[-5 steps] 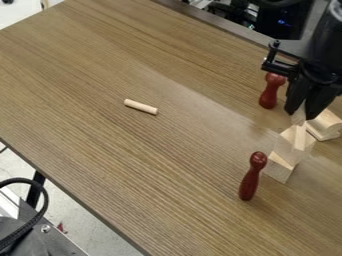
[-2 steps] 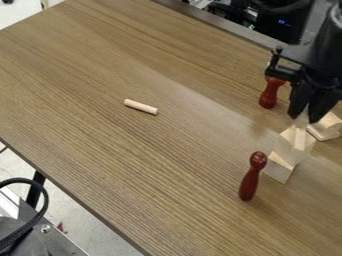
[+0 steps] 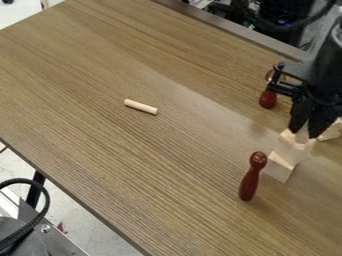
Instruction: Place the rectangle wood on top of the square wood
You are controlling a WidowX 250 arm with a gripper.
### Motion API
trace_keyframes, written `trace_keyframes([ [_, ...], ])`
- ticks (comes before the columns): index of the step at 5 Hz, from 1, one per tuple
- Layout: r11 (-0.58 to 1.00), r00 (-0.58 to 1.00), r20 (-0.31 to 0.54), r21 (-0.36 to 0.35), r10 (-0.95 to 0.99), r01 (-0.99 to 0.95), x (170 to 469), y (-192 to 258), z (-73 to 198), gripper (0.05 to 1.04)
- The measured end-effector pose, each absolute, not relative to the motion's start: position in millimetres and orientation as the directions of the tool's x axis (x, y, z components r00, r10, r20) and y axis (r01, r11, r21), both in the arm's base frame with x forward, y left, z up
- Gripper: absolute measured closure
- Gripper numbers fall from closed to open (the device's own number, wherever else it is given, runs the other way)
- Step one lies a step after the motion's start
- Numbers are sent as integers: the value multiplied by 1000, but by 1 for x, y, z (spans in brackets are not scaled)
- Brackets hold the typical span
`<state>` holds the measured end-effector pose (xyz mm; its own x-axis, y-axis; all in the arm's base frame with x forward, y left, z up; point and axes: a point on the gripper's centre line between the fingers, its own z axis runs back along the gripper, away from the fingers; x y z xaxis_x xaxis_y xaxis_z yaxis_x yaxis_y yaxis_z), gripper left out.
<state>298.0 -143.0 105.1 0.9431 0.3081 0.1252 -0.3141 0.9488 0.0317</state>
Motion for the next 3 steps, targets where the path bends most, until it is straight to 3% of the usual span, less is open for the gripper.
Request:
trace_keyframes([
  [3, 955, 949, 123, 31, 290, -296, 298, -147, 98, 940],
])
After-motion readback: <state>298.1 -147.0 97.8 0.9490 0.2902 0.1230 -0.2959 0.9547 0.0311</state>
